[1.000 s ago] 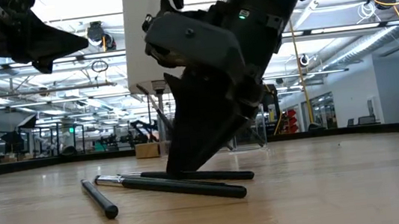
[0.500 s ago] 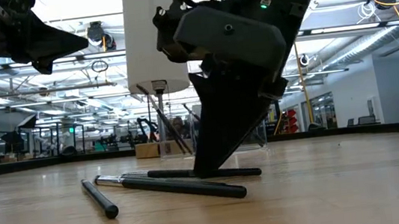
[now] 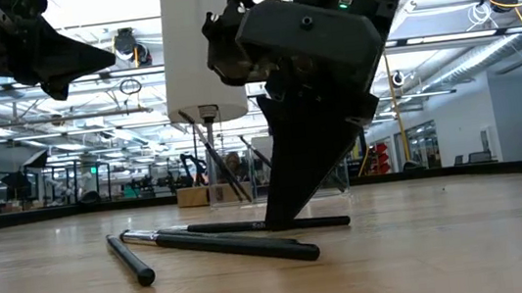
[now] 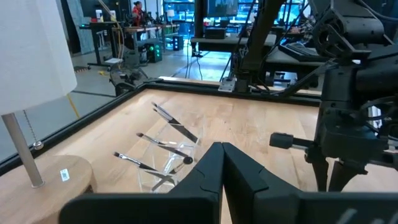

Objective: Pick & Place Makeup Supplies
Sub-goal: Put the makeup brush into the transparent organizer

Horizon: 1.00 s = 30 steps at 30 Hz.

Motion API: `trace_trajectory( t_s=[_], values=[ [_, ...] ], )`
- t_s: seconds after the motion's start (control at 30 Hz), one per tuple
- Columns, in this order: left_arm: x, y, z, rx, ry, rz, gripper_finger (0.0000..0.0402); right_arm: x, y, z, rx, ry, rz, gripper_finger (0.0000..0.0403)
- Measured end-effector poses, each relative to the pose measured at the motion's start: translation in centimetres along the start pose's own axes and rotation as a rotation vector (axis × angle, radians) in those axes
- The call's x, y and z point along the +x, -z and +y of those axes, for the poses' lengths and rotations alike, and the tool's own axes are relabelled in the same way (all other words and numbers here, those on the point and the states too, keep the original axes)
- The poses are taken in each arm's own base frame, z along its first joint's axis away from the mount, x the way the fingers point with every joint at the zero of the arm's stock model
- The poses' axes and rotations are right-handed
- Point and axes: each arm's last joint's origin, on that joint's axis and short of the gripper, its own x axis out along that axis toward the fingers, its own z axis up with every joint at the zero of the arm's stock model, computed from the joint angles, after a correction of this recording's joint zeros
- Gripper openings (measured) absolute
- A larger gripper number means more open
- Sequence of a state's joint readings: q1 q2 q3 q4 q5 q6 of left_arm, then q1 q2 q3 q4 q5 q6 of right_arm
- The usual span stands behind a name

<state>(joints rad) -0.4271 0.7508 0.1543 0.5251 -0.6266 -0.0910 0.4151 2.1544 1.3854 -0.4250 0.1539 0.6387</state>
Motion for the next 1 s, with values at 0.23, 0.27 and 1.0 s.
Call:
trace_trajectory(
  t_s=[0.23,0.27,1.0],
  values=[
    [0.0,0.1,-0.1,-0.019,0.022,0.008,0.0010,-2.3,-0.9,0.7,-0.002,0.029,-0.161,0.0001],
    [0.0,0.1,-0.1,-0.019,0.040,0.010,0.0010,-2.8,-1.0,0.8,-0.007,0.030,-0.179,0.0001],
    [-0.3,-1.4,-3.3,0.027,0.419,-0.215,0.0092,-13.9,1.3,1.3,-0.026,-0.001,-1.140,0.0000]
  ],
)
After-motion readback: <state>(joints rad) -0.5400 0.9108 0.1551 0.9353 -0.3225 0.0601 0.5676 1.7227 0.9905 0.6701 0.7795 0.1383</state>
